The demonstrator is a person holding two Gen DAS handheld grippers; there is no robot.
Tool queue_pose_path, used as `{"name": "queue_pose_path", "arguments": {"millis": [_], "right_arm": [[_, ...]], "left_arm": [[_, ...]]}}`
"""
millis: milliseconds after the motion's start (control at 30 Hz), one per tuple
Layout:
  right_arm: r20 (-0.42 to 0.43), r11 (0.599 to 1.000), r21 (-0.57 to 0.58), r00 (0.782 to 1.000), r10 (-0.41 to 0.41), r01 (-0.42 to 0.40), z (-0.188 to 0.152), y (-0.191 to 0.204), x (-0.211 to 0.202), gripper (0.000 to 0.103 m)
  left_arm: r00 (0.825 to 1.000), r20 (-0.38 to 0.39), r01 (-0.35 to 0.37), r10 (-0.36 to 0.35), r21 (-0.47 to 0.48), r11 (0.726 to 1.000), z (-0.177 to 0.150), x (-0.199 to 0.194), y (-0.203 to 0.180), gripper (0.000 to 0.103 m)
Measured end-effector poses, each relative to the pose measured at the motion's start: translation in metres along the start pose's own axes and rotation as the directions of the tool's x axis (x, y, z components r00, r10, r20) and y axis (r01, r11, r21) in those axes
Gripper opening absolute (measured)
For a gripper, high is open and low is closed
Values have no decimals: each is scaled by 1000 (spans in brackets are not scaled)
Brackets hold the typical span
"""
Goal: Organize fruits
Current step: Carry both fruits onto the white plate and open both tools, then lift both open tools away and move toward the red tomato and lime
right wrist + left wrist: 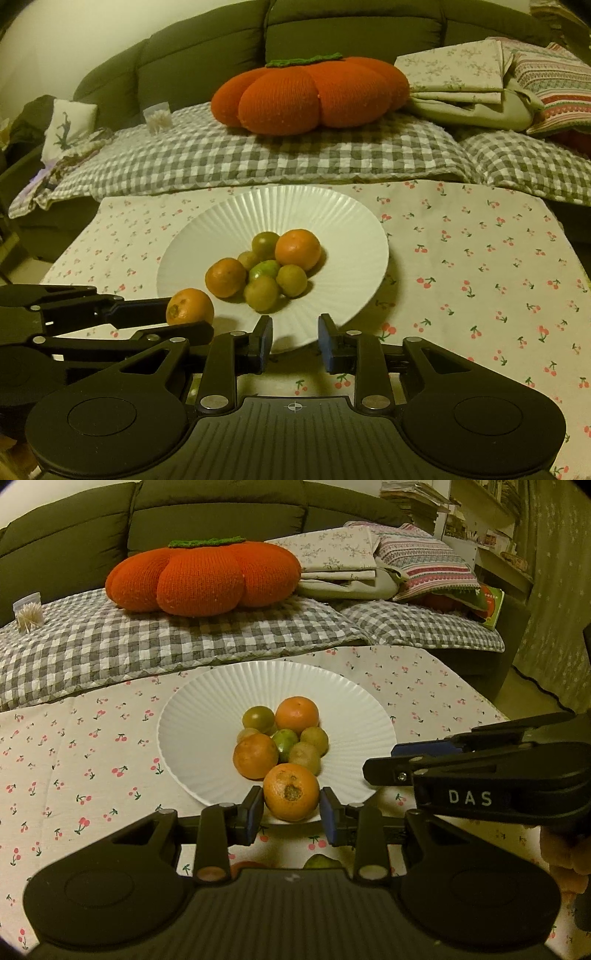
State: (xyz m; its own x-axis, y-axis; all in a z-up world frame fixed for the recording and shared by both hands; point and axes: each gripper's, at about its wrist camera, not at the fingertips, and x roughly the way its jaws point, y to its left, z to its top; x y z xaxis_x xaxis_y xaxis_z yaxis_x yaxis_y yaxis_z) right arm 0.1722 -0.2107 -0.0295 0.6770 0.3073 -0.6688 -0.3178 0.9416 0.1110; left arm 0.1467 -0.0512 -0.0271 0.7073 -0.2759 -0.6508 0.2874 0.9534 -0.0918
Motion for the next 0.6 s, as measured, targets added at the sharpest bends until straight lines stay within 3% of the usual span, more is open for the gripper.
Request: {"name": "queue_pose_path", "arguments": {"millis": [167,233,600], "right_arm": [[4,1000,7,1000,-3,3,0,-1,-2,27],[6,1000,11,1000,-4,4,1,-2,-4,27],[9,1000,1,1000,-11,11,-3,-2,-15,46]], "left_arm": [[1000,6,-1,1,6,1000,0,-3,1,35],[1000,12,-3,3,3,1000,0,-5,2,41],[1000,18,-12,12,-2,1000,-10,-22,6,60]]}}
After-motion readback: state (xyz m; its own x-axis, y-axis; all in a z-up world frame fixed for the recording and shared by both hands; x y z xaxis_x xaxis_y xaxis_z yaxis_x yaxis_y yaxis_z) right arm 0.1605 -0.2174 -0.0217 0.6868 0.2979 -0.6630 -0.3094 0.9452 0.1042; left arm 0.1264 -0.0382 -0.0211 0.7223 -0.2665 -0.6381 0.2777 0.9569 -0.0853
